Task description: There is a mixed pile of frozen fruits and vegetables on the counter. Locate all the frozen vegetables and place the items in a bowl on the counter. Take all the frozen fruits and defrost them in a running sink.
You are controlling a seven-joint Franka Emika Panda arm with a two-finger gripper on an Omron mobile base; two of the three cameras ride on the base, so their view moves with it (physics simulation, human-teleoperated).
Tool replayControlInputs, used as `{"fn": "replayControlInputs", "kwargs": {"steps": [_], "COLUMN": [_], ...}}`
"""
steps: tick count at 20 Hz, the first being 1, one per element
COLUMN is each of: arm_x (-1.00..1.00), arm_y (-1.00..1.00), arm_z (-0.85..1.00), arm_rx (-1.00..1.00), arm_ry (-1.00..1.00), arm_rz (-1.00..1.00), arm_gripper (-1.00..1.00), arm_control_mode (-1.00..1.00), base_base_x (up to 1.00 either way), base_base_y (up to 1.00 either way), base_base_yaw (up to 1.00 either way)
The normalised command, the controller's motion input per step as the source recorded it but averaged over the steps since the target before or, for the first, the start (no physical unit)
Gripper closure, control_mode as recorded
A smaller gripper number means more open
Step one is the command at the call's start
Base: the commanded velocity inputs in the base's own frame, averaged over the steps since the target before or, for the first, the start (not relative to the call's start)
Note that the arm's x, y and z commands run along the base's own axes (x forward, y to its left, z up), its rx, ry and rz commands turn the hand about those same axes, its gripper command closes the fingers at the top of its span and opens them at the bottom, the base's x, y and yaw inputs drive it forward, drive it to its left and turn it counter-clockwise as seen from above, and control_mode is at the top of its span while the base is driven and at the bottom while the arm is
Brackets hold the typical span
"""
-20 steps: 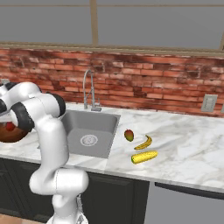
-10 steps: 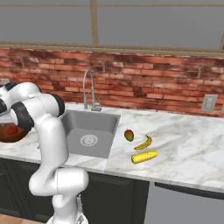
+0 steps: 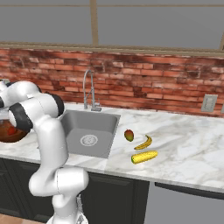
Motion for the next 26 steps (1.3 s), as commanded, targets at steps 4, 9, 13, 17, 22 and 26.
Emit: {"fn": "replayControlInputs", "kwargs": {"steps": [4,9,13,17,22,26], "arm_x": [-0.35,-0.24,-0.04,0.02,0.01,-0.01], "arm_y": [-0.3,-0.34,-0.42,-0.43,-0.43,-0.52], "arm_z": [0.22,0.01,-0.02,0.0,-0.01,0.04], "arm_rx": [0.0,0.02,0.05,0.07,0.06,0.03], "arm_ry": [-0.01,-0.06,-0.01,0.0,0.01,0.02], "arm_rz": [-0.02,0.04,0.06,0.01,0.0,-0.01], "arm_gripper": [-1.0,-1.0,-1.0,-1.0,-1.0,-1.0], "arm_control_mode": [-1.0,-1.0,-1.0,-1.0,-1.0,-1.0], "base_base_x": [0.0,0.0,0.0,0.0,0.0,0.0], "base_base_y": [0.0,0.0,0.0,0.0,0.0,0.0], "base_base_yaw": [0.0,0.0,0.0,0.0,0.0,0.0]}}
